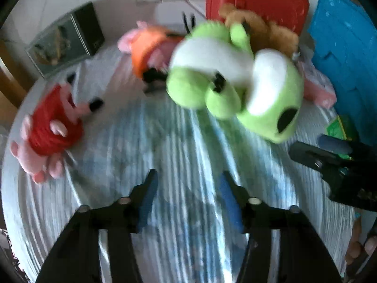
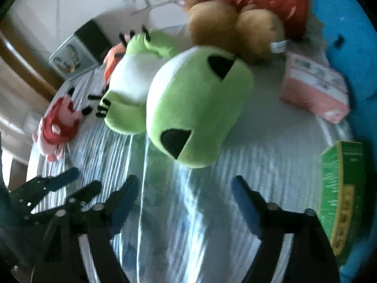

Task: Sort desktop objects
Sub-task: 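Grasp the green-white frog plush with the right tool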

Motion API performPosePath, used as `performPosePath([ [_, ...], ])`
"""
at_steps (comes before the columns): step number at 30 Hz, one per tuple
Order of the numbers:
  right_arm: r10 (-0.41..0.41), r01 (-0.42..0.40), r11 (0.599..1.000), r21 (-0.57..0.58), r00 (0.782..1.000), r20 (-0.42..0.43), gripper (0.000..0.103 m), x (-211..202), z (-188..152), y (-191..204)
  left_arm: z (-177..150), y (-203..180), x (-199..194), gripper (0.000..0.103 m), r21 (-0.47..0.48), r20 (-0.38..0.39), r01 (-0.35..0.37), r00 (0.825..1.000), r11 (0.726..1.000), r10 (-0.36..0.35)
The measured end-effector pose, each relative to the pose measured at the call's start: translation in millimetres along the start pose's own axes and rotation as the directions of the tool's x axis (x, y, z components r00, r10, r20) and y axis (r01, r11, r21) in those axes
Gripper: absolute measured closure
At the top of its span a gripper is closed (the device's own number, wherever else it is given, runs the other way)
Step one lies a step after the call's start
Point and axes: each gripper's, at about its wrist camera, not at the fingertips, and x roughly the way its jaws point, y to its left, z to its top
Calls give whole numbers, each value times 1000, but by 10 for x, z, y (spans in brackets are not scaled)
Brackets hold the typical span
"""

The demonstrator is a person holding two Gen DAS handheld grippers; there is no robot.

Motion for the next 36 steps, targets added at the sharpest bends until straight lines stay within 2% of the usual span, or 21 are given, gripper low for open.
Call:
performPosePath([
  [1,3,-3,1000,11,1000,16,5,-53,9,-1,68,11,-40,31,5,20,-3,1000,1000,3],
  [2,-4,3,1000,24,999,37,1,-113,63,-6,153,46,-53,29,11,40,-6,999,1000,6],
  [4,-22,20,999,46,998,57,0,-165,151,-36,385,61,-58,27,24,76,-17,997,1000,15],
  [6,-31,25,995,93,998,63,0,-151,282,-90,628,109,21,27,40,83,11,996,999,-14],
  [9,-26,17,986,168,998,49,0,-62,469,-216,889,95,241,27,64,50,58,997,996,-61],
  [13,-4,5,974,228,1000,-2,0,191,705,-257,1114,7,684,27,117,-77,115,991,986,-107],
  [15,-7,14,973,228,999,-31,0,326,766,-225,1116,-27,853,26,130,-118,116,988,985,-101],
  [16,-10,20,974,228,999,-46,0,403,777,-212,1108,-6,911,22,121,-119,111,988,986,-97],
  [19,24,-6,961,277,998,-61,0,544,754,-276,1062,59,934,22,99,-114,155,983,983,-144],
  [21,50,-26,954,300,996,-74,0,631,737,-303,1028,63,943,22,102,-115,158,983,982,-146],
  [24,37,-15,960,281,997,-74,0,684,740,-249,968,104,991,23,70,-122,172,979,983,-163],
  [26,22,-5,970,245,998,-66,0,690,752,-204,896,137,1018,27,38,-116,204,973,978,-199],
  [28,25,-12,979,204,998,-62,6,698,754,-151,839,141,1006,33,28,-95,204,975,978,-201],
  [30,21,-11,985,175,998,-57,15,673,748,-81,780,112,937,39,34,-71,191,980,981,-188],
  [33,-2,6,992,127,1000,-29,18,567,725,28,717,80,812,48,34,-42,171,985,985,-170],
  [36,-24,24,996,88,1000,2,19,418,689,83,637,66,663,49,19,-9,179,984,984,-179],
])
